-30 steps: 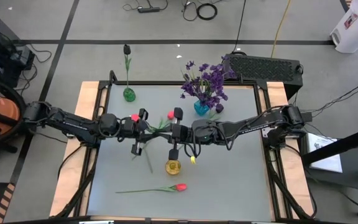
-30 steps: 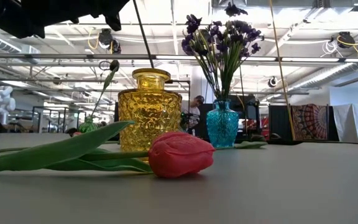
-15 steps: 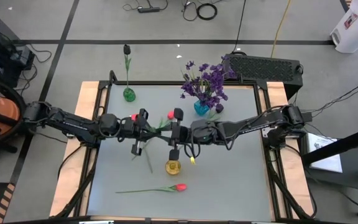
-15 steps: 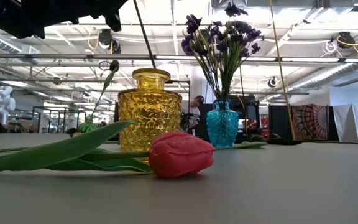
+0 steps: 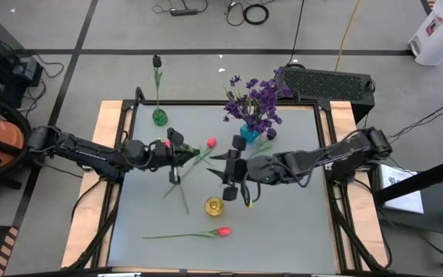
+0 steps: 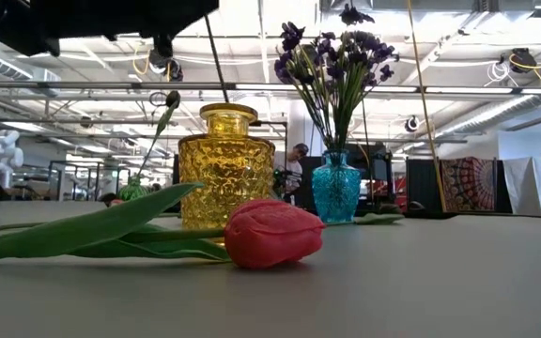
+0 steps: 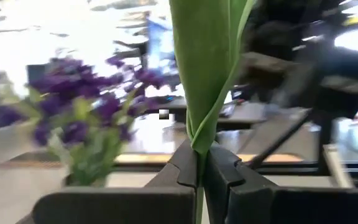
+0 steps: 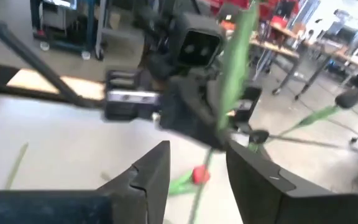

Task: Sort flowers into vase by color
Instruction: Put the bottom black flower into the green vase

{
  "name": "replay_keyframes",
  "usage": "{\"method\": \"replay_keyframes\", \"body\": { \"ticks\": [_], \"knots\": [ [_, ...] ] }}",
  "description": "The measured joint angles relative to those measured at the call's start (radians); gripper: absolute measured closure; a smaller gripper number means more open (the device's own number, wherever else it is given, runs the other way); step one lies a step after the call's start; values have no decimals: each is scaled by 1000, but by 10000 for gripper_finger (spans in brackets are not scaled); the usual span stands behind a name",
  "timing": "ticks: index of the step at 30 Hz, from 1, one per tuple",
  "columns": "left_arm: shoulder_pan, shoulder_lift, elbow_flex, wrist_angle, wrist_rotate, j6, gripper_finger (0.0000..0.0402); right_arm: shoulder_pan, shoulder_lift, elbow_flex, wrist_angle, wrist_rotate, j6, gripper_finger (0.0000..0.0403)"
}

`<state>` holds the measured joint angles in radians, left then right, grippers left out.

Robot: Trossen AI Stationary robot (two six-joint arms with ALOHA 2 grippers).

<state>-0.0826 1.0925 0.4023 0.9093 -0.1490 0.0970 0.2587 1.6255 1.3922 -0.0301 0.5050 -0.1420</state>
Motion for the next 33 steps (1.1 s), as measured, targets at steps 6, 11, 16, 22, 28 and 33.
{"method": "replay_keyframes", "body": {
  "ticks": [6,11,16,22,28,33],
  "knots": [
    [0,-79,0,-105,-179,87,393,81,-29,0,-220,130,110,255],
    [0,-173,0,-193,-335,146,392,160,-29,0,-383,305,218,255],
    [1,-273,0,-259,-529,224,391,238,-29,0,-556,470,371,255],
    [44,-391,0,-365,-711,277,390,312,-29,0,-793,591,612,262],
    [146,-503,0,-508,-728,266,390,369,-29,0,-1045,688,916,264],
    [248,-570,0,-618,-711,230,390,401,-29,-26,-1155,793,1141,264]
  ]
}}
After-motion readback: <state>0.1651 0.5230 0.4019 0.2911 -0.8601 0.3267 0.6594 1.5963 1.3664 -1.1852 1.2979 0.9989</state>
